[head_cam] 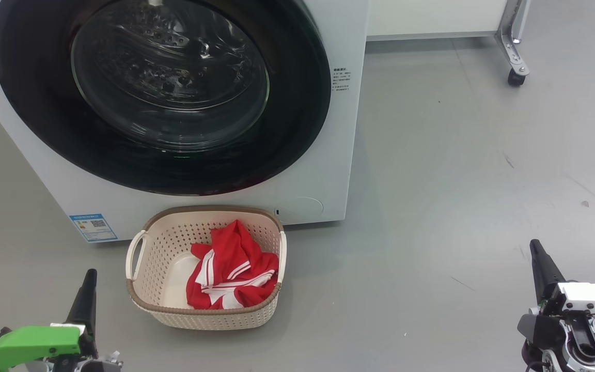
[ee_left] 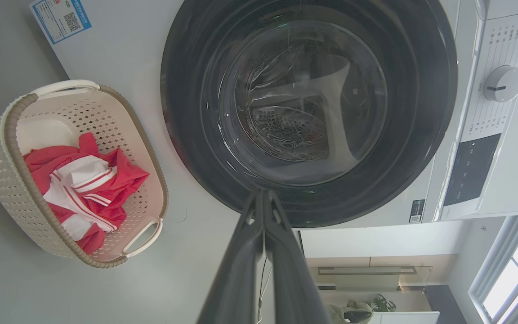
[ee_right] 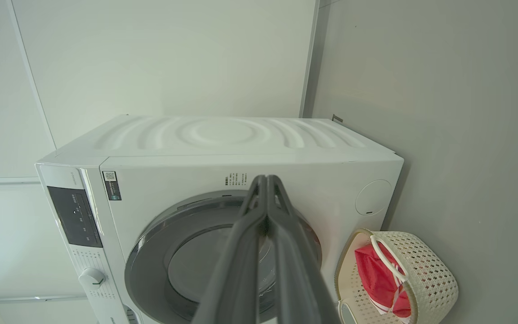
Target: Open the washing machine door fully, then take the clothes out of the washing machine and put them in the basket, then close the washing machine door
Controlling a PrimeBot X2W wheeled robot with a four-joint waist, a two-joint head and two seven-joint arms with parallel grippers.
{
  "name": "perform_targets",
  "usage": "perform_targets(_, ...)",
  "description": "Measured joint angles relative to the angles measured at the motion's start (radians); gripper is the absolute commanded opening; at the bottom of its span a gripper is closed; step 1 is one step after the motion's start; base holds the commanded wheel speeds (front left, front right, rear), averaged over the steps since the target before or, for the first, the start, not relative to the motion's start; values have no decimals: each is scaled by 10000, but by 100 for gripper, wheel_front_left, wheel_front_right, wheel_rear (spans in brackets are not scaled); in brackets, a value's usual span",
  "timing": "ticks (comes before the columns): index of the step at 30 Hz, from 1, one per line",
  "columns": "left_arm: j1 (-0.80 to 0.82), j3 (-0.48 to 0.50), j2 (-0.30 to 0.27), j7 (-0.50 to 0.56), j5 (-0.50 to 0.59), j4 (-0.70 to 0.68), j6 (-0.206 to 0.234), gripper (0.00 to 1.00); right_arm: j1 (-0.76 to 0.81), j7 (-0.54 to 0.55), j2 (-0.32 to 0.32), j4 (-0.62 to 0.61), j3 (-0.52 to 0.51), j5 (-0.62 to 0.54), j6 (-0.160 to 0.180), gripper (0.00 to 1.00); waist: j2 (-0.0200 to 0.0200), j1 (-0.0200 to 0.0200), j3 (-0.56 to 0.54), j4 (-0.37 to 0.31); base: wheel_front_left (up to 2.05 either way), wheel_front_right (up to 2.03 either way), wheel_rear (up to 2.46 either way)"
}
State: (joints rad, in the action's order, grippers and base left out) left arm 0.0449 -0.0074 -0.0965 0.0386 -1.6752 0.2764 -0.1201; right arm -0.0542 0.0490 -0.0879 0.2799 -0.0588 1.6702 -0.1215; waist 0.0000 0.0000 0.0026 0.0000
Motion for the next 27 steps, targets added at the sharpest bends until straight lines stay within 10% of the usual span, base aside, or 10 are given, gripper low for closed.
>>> perform_targets(27,28,23,35,42,0,12,-2,0,-2,31,8,4,-33,-2,0,0,0,0,0,0,0,0,0)
